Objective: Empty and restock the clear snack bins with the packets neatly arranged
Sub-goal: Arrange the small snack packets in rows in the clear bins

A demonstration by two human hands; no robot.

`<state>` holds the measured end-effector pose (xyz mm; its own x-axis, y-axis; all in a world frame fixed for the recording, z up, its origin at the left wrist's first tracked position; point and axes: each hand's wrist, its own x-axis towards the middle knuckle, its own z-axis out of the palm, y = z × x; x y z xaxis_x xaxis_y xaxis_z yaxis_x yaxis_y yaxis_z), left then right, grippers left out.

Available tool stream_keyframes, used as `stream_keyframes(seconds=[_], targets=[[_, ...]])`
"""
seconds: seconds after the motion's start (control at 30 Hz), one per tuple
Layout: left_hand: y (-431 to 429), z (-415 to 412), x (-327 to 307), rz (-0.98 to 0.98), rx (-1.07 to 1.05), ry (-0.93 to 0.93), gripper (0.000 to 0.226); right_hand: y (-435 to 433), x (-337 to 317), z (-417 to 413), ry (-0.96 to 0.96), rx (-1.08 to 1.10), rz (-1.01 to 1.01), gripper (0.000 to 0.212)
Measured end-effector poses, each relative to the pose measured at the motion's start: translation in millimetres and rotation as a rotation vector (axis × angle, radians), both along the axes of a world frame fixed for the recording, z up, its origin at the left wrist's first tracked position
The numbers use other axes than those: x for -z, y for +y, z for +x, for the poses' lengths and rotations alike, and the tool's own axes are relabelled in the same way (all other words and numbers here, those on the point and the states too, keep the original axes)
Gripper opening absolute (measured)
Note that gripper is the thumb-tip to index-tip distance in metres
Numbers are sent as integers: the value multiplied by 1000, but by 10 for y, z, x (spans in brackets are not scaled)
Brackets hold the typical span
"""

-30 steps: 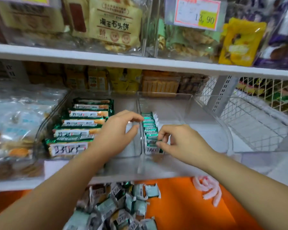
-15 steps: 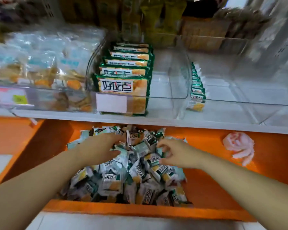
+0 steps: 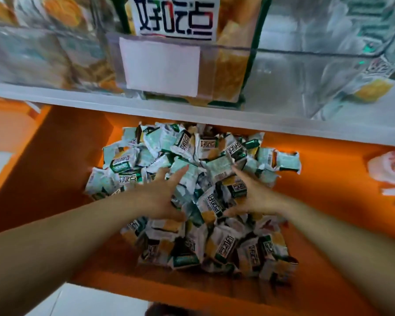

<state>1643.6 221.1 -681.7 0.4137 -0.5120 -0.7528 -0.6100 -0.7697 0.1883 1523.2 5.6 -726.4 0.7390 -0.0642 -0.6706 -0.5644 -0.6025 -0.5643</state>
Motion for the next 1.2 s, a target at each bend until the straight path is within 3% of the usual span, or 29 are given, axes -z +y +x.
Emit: stream_keyframes(seconds=[0.1,0.23,0.47,0.67,1.03,1.2], targets=[[9,-26,29,21,20,87,124,93,-7,-93,-4,-99,75,127],[74,-14,87,-15,62,158,127,157,-10,-271,0,-208,7,121],[130,-110,77,-130,-18,228,120,278,16,-468,-180,-277,-48,119],[113,-139,83,-118,32,200,123,467,96,-541,-171,-486,-163,127],[117,-76,202,-234,-39,166,118,422,103,-508,-309,-295,-72,114],[111,-92,188,-250,-9,183,110,466,101,-487,-300,-345,-49,111]])
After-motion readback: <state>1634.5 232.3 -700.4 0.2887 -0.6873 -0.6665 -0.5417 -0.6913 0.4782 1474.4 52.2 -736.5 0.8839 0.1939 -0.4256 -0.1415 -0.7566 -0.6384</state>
